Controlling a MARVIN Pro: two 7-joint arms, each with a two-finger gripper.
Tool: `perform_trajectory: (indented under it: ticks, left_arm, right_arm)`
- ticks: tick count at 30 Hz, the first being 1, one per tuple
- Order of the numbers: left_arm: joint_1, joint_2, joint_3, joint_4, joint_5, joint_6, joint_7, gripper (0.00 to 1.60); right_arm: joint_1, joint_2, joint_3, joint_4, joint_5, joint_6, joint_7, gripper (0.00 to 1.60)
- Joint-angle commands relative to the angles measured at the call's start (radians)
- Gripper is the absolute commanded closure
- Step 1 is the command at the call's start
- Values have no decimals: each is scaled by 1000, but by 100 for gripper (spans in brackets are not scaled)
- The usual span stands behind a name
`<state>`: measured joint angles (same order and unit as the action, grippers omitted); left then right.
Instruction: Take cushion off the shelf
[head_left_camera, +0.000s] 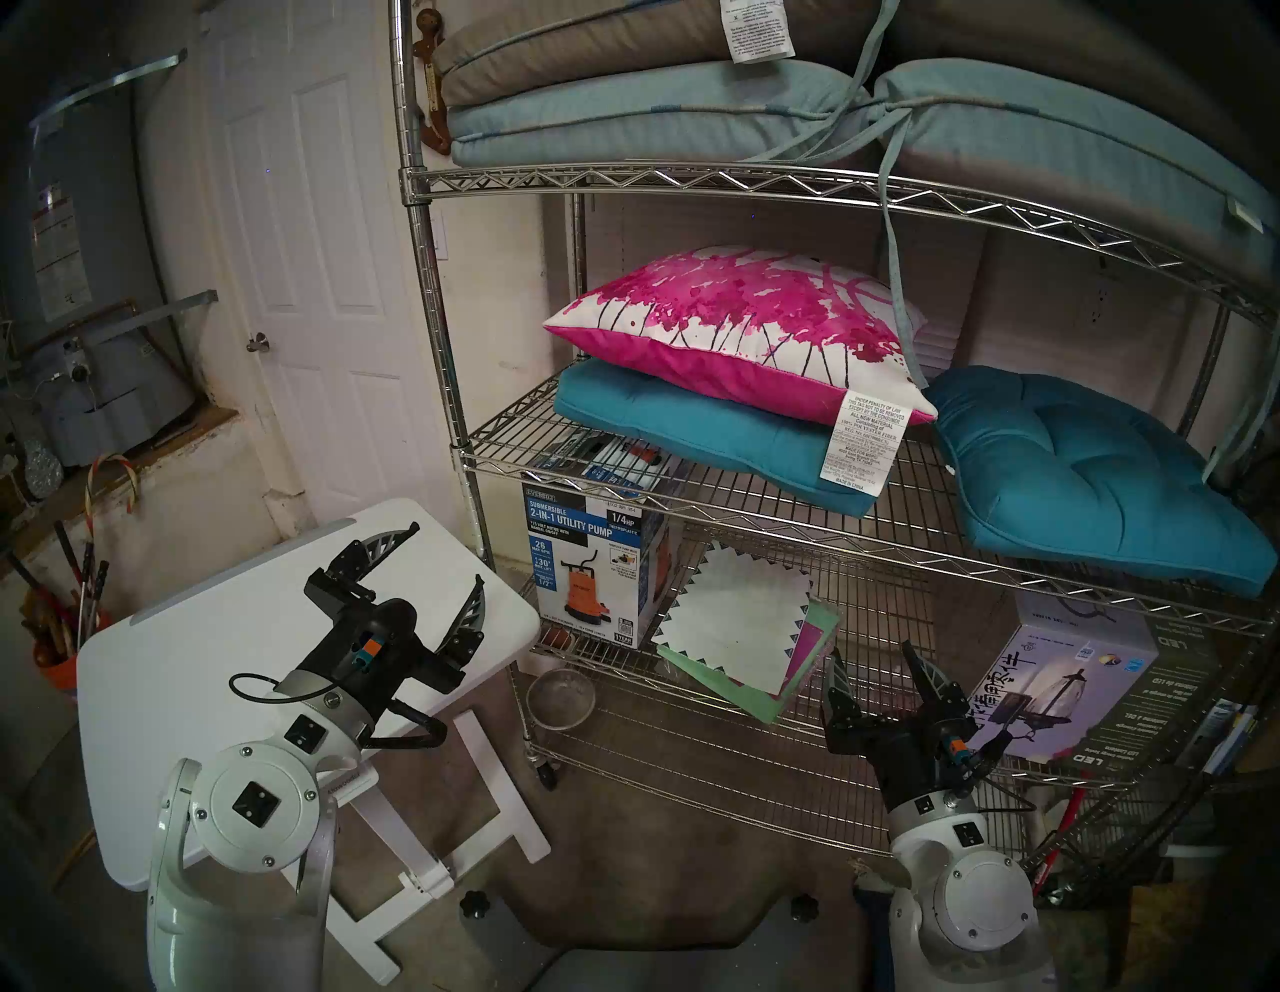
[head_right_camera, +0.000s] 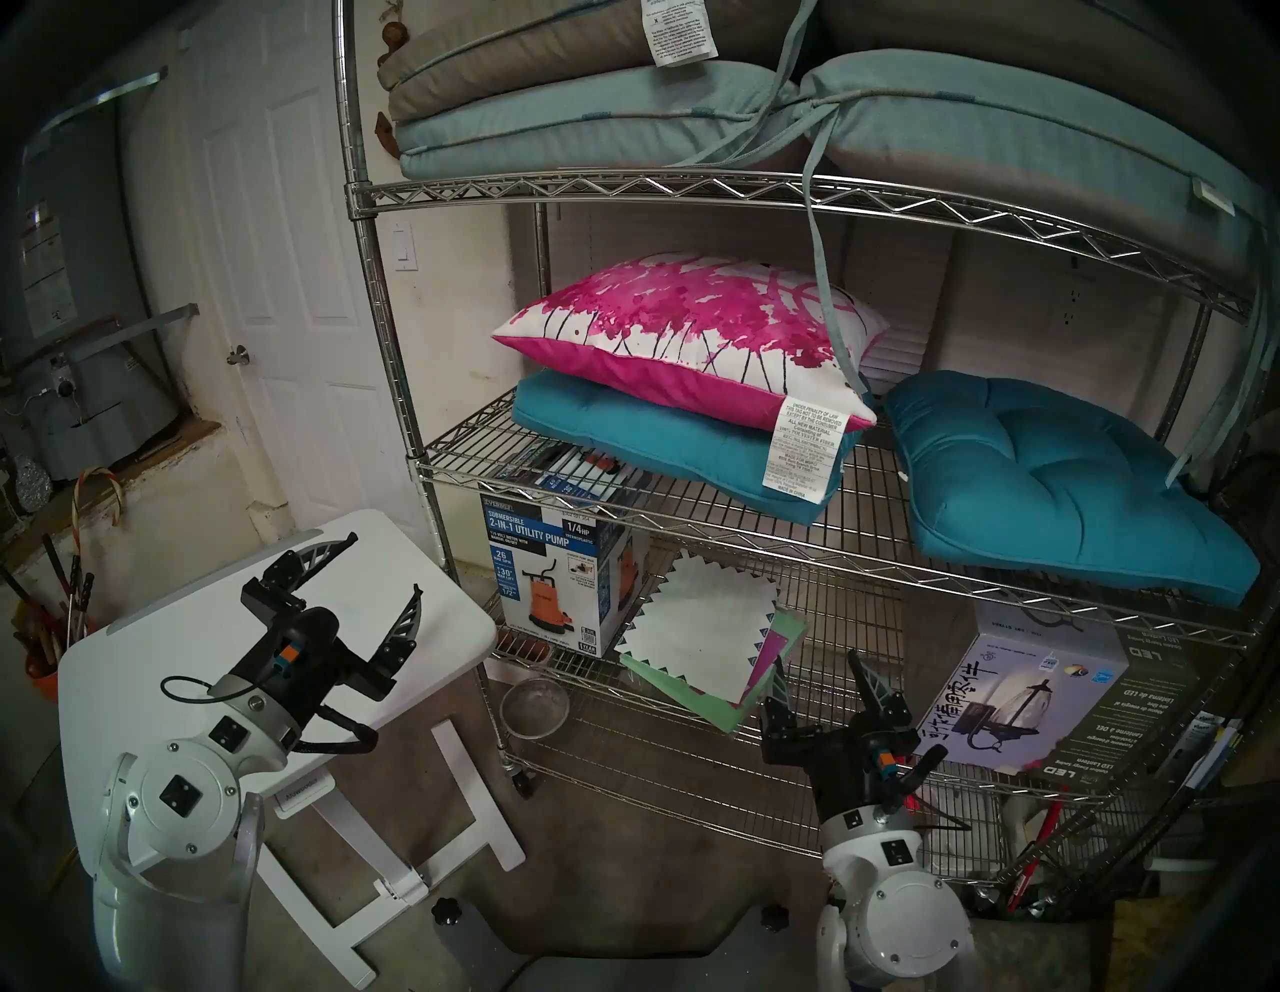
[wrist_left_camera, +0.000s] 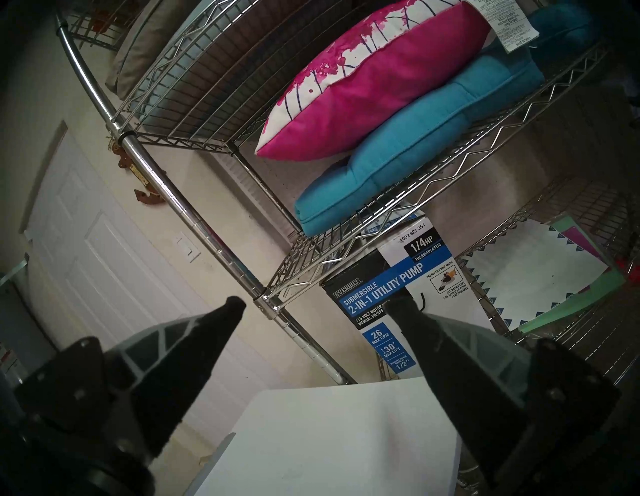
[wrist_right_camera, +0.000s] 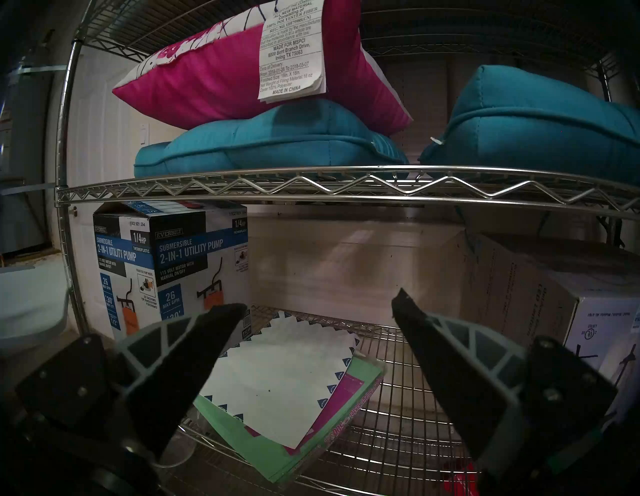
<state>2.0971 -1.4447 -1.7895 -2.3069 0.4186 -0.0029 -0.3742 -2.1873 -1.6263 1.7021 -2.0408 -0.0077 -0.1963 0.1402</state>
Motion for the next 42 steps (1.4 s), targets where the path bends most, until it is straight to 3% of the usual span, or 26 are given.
perform_trajectory:
  ticks: [1,38,42]
  left_arm:
    - [1,-1,0,-17,0,-1,1,0]
    - [1,1,0,-17,-1,0,2,0]
    - [52,70,-106,-16,-1,-76,-20,0]
  right_arm:
    - [1,0,0,-18,0,-3,0,0]
    - [1,0,-1,-18,0,-3,0,0]
    - [2,0,-1,-17,0,-4,0,0]
